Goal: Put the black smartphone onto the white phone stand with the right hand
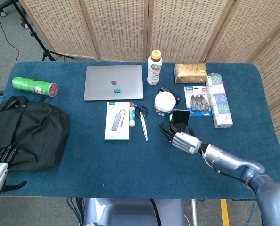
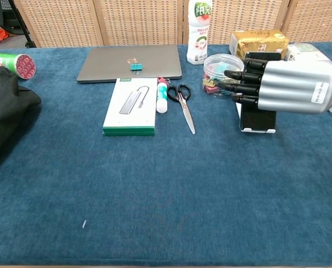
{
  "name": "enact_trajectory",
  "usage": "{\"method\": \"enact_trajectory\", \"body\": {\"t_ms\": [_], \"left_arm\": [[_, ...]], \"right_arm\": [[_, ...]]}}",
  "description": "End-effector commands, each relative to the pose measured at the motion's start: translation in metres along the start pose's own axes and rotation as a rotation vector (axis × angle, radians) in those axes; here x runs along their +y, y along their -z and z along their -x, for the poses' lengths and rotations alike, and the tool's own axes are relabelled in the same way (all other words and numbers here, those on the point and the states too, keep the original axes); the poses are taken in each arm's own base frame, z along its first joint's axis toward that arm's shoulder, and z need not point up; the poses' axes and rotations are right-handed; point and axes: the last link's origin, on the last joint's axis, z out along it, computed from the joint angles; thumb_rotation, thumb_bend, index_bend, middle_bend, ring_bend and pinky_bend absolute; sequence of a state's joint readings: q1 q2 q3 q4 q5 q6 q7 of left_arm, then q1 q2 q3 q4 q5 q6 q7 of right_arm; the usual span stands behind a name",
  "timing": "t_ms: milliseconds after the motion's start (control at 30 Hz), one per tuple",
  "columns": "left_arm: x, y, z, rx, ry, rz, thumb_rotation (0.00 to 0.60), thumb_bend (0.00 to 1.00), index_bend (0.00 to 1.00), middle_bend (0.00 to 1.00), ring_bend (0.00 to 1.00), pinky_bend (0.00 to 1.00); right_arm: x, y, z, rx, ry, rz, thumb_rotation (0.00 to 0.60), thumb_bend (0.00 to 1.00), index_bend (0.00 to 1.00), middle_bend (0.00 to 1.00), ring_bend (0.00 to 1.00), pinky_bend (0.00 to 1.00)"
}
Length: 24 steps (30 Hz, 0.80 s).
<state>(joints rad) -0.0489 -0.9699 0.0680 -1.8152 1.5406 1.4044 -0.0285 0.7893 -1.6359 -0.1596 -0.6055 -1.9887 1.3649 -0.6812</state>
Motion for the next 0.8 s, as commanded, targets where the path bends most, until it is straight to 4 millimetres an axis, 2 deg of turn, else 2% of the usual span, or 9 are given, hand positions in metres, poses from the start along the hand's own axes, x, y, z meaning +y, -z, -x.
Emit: {"method": "enact_trajectory", "body": {"t_ms": [33,300,433,533,633,700,800], "left_arm": [[0.000,0.000,0.000,0.000,0.001,0.000,0.600,0.00,0.00,0.00,0.00,0.06],[-0.001,0.000,-0.001,0.003,0.004,0.001,0.600,0.00,0.00,0.00,0.00,0.06],[-0.001,0.001,-0.002,0.006,0.007,0.004,0.600,0.00,0.00,0.00,0.00,0.06],[-0.001,0.004,-0.004,0.018,0.011,0.010,0.600,0.00,0.00,0.00,0.00,0.06],[0.000,0.006,-0.006,0.043,0.008,0.014,0.600,0.00,0.00,0.00,0.00,0.06],[0.000,0.007,-0.007,0.060,0.002,0.014,0.600,0.00,0.00,0.00,0.00,0.06],[0.005,0.010,-0.011,0.107,0.007,0.018,0.600,0.00,0.00,0.00,0.00,0.02]], "right_arm": [[0.000,0.002,-0.002,0.002,-0.002,0.006,0.600,0.09,0.10,0.00,0.00,0.15],[0.012,0.009,-0.005,0.015,-0.009,0.048,0.600,0.09,0.10,0.00,0.00,0.13],[0.027,0.022,-0.011,0.027,-0.069,0.121,0.600,0.06,0.10,0.00,0.00,0.13],[0.051,0.050,-0.019,0.026,-0.215,0.278,0.600,0.02,0.10,0.00,0.00,0.13],[0.062,0.076,-0.024,-0.013,-0.368,0.443,0.600,0.00,0.10,0.00,0.00,0.13],[0.062,0.086,-0.029,-0.035,-0.481,0.527,0.600,0.00,0.09,0.00,0.00,0.11],[0.057,0.115,-0.046,-0.053,-0.812,0.748,0.600,0.00,0.08,0.00,0.00,0.08]]}}
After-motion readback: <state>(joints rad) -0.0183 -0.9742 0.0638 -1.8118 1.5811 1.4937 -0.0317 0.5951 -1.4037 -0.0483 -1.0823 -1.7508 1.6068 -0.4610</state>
